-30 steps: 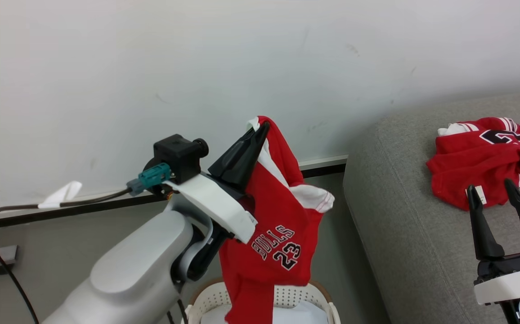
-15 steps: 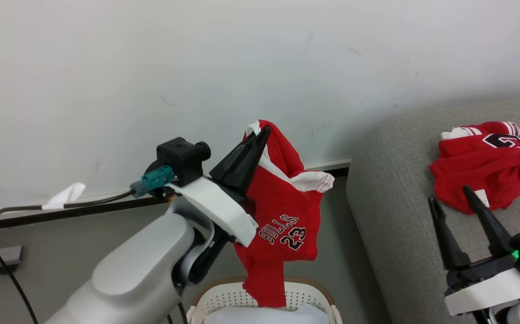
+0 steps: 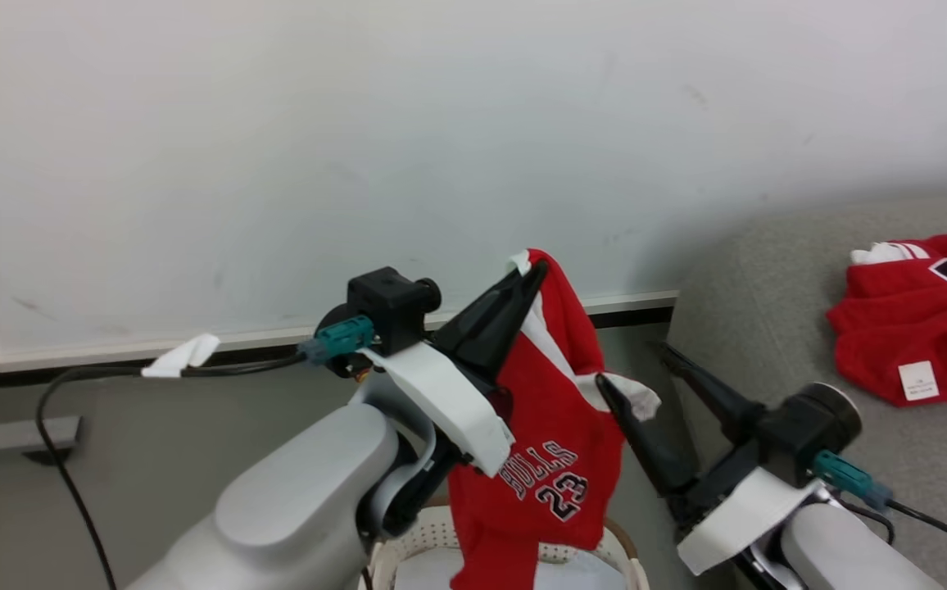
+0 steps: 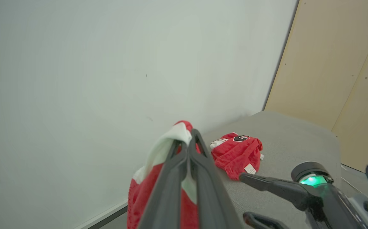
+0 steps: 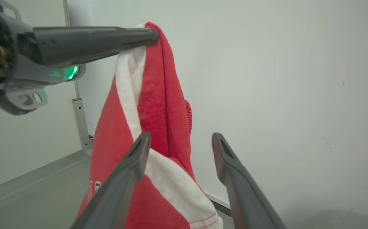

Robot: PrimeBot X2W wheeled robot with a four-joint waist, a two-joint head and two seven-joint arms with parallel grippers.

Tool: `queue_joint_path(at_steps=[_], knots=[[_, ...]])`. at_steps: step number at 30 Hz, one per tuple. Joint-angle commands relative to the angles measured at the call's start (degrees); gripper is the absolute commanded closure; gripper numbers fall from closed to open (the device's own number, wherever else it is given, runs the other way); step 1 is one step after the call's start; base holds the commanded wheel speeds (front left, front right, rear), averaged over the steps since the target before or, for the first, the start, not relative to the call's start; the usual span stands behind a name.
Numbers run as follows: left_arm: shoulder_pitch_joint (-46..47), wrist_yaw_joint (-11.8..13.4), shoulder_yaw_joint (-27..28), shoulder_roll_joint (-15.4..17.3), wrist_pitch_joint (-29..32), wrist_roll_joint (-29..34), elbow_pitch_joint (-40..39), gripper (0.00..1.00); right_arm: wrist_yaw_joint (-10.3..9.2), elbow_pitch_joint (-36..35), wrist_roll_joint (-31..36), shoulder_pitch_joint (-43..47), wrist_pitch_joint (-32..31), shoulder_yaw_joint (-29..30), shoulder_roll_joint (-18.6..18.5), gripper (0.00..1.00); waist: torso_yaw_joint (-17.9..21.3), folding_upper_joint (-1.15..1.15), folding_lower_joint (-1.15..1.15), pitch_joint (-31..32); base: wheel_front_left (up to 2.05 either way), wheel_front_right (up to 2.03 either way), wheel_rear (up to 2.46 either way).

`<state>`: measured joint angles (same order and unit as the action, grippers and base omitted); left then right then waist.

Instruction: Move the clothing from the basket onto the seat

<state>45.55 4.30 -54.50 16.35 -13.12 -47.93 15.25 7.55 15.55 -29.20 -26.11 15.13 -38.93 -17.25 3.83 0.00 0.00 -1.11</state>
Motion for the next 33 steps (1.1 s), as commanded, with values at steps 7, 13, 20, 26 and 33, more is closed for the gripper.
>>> queue_joint_path(at_steps=[7,13,20,26,33], knots=[[0.38,-1.71,-2.49,-2.91,0.38,0.39,1.93,1.00,-0.13,6.30,-6.02,-6.77,-0.01,-11.02,0.57,0.00,-5.45,0.00,0.00,0.60,0.00,0.00,0.00],[0.46,-2.63,-3.75,-4.52,0.62,0.17,2.69,1.00,-0.13,10.23,-10.12,-8.28,-0.02,-16.58,0.33,0.00,-8.40,0.00,0.00,0.98,0.00,0.00,0.00],[0.34,-3.62,-4.98,-6.00,1.09,-0.33,3.01,1.00,-0.13,17.50,-15.91,-10.71,-0.05,-23.51,1.40,0.00,-11.32,0.00,0.00,1.41,0.00,0.00,0.00],[0.29,-3.66,-6.04,-6.80,1.82,-0.31,2.00,1.00,-0.13,22.66,-19.57,-12.34,-0.04,-25.13,3.08,0.00,-13.21,0.00,0.00,1.40,0.00,0.00,0.00],[-0.13,-3.96,-6.67,-7.16,2.39,-0.93,0.77,1.00,-0.13,25.09,-22.67,-13.59,-0.03,-26.52,4.21,0.77,-14.96,0.00,0.00,1.16,0.00,0.00,0.00]])
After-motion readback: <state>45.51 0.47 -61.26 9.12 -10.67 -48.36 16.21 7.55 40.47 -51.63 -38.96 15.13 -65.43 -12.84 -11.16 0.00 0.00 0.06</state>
